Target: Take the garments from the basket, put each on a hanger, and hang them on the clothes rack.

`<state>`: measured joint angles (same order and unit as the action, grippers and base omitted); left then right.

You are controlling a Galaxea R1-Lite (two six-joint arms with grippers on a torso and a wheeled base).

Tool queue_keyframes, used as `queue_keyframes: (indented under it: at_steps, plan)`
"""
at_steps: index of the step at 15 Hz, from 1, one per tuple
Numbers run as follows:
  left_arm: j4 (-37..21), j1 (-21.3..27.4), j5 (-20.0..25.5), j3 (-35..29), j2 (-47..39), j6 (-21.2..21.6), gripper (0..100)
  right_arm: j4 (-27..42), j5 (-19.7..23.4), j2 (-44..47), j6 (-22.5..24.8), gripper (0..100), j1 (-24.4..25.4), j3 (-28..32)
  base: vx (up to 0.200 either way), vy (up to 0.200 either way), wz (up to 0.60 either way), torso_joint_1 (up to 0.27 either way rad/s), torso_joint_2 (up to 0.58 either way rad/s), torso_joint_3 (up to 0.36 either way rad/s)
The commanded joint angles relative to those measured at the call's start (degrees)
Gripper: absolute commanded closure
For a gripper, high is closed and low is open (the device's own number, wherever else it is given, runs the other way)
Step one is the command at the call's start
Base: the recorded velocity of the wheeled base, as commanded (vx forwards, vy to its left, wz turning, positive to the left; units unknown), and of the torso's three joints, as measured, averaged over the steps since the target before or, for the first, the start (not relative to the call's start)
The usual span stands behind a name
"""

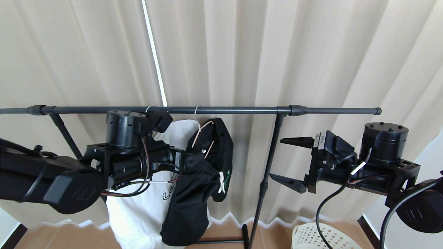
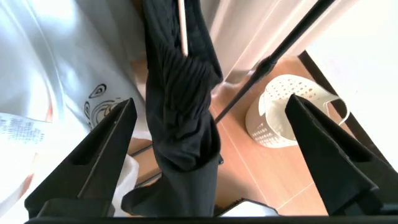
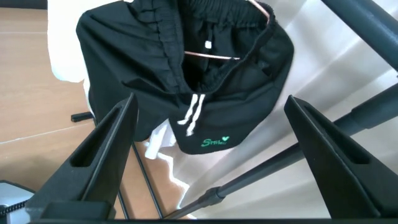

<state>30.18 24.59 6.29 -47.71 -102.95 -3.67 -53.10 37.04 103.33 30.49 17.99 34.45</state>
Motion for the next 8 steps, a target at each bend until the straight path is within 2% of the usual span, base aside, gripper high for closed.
queue_keyframes:
  at_steps: [1,3,6,7,8]
  plan:
    - [-0.30,0.20,-1.02,2.63,8.03,0.07,0,0.02,0.05,-1.99,-1.13,0,0.29,-0.17,0.000,0.000,0.00,0.000,0.00,0.000]
    - [-0.30,0.20,-2.42,4.91,11.46,0.07,0,0.02,-1.88,-4.71,-5.09,0,1.43,-0.35,0.000,0.000,0.00,0.000,0.00,0.000]
    - [-0.30,0.20,-4.44,7.72,14.80,0.07,0,0.02,-9.88,-8.76,-13.53,0,4.33,-0.26,0.000,0.000,0.00,0.000,0.00,0.000]
    - [-0.30,0.20,-6.29,9.39,17.08,0.07,0,0.46,-15.15,-11.22,-18.54,0,5.74,-0.09,0.000,0.000,0.00,0.000,0.00,0.000]
    - [-0.30,0.11,-6.73,10.36,18.40,0.07,0,0.63,-17.87,-12.36,-20.21,0,6.18,0.18,0.000,0.000,0.00,0.000,0.00,0.000]
